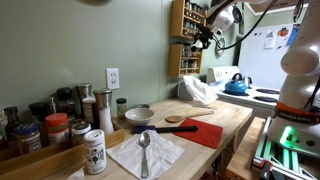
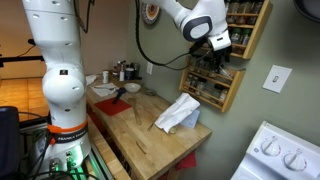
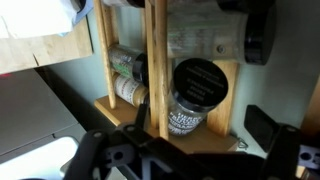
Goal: Pick up one glass jar from the right side of the counter and put it on the bottom shelf
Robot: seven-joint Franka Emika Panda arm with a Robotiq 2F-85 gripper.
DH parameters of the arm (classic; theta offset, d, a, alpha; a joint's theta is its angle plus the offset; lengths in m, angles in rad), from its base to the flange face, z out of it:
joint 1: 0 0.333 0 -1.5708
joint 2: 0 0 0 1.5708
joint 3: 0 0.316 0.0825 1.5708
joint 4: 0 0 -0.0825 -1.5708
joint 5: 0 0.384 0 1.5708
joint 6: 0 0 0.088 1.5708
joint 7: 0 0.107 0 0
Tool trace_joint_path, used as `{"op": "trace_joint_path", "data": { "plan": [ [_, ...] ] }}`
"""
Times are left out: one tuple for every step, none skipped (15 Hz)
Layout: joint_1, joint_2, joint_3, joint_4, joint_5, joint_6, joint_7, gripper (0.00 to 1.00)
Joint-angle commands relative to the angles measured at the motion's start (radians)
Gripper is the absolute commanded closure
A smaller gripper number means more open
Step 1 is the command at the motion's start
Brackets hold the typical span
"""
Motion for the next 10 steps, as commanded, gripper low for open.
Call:
{"op": "trace_joint_path", "data": {
  "plan": [
    [0.018, 0.017, 0.000, 0.030, 0.050, -0.034, -0.003, 0.17],
    [0.017, 0.016, -0.001, 0.031, 0.052, -0.038, -0.002, 0.31],
    [0.015, 0.016, -0.001, 0.031, 0.053, -0.040, 0.001, 0.32],
    [0.015, 0.014, -0.001, 0.034, 0.056, -0.038, 0.001, 0.39],
    [0.016, 0.012, -0.002, 0.036, 0.061, -0.035, -0.002, 0.47],
    [0.017, 0.008, -0.002, 0.034, 0.067, -0.032, -0.007, 0.36],
    [0.017, 0.007, -0.002, 0.033, 0.067, -0.030, -0.007, 0.22],
    [0.017, 0.005, -0.003, 0.032, 0.068, -0.031, -0.012, 0.10],
    [0.017, 0.003, -0.003, 0.032, 0.068, -0.032, -0.015, 0.05],
    [0.016, 0.004, -0.003, 0.032, 0.066, -0.033, -0.014, 0.00]
  ]
}}
